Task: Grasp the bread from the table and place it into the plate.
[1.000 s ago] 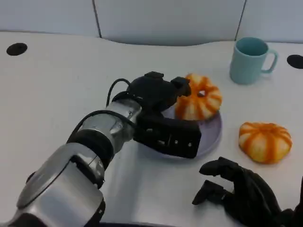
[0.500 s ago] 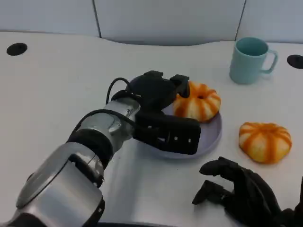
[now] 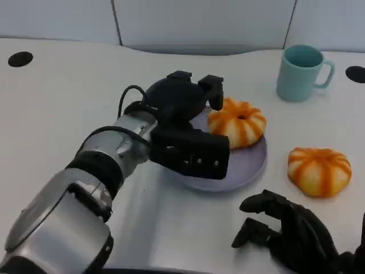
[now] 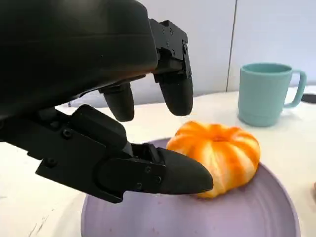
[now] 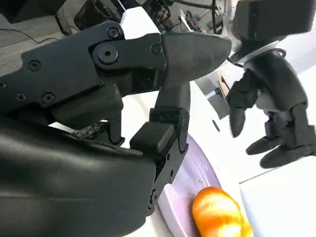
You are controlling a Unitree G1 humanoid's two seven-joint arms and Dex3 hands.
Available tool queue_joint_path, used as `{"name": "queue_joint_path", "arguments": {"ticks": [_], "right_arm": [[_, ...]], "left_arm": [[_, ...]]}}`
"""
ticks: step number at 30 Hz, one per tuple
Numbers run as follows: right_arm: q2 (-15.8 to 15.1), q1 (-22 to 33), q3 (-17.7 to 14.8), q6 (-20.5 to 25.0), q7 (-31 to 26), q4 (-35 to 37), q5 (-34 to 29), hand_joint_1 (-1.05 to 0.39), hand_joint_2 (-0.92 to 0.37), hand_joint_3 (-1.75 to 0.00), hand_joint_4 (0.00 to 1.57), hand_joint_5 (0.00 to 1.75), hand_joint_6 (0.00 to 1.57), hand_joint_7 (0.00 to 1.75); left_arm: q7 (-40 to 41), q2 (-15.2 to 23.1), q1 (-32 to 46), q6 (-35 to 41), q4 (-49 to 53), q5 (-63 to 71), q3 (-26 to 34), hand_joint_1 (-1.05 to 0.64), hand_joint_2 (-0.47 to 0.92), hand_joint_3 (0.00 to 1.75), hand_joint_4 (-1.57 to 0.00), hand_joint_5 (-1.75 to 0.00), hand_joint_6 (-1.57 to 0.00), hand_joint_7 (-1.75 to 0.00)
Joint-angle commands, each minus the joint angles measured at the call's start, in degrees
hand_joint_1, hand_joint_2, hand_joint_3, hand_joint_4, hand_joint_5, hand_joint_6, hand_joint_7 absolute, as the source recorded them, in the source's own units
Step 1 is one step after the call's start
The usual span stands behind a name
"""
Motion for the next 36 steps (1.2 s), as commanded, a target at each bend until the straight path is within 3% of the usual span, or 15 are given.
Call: {"name": "queue_joint_path", "arguments": {"ticks": [1, 10, 18, 25, 31, 36], "right_arm": [[-1.16, 0.19, -0.73, 0.39, -0.24, 2.15, -0.48, -0.52, -0.92, -0.38, 0.76, 1.28, 0.81, 0.82], [-1.35, -0.6, -1.14, -0.2, -0.14, 3.58, -0.76, -0.52, -0.92, -0.39, 0.76, 1.28, 0.82, 0.81], [-1.32, -0.4, -0.99, 0.42, -0.95, 2.1, -1.2, -0.52, -0.92, -0.38, 0.76, 1.3, 0.83, 0.81], [-1.2, -0.38, -0.94, 0.38, -1.0, 1.85, -1.28, -0.52, -0.92, -0.39, 0.74, 1.31, 0.81, 0.8], [-1.25, -0.7, -1.05, -0.63, -0.43, 2.49, -1.27, -0.5, -0.92, -0.43, 0.74, 1.32, 0.8, 0.82], [-1.2, -1.8, -1.93, -0.76, 0.92, 4.83, -0.47, -0.52, -0.92, -0.4, 0.76, 1.3, 0.82, 0.8]], "left_arm": [[2.8, 3.13, 2.41, -2.93, -1.74, -1.29, 1.38, -0.91, 0.92, 0.45, 0.0, -1.73, 0.0, -1.63], [-0.73, 8.23, 10.4, -14.25, -7.3, -12.11, 10.51, -0.86, 0.92, 0.44, -0.04, -1.74, -0.01, -1.57], [-15.17, 8.7, 18.13, -22.05, -14.17, -28.24, 20.16, -0.76, 0.92, 0.37, -0.06, -1.66, -0.1, -1.44], [-31.41, 7.0, 26.19, -17.06, -24.93, -46.0, 28.0, -0.68, 0.92, 0.25, -0.14, -1.59, -0.19, -1.22], [-34.57, 6.81, 35.41, -9.77, -37.44, -52.59, 32.02, -0.63, 0.92, 0.25, -0.18, -1.59, -0.25, -1.13], [-38.02, 6.96, 41.02, -6.17, -43.9, -56.67, 34.15, -0.65, 0.92, 0.28, -0.14, -1.67, -0.2, -1.25]]}}
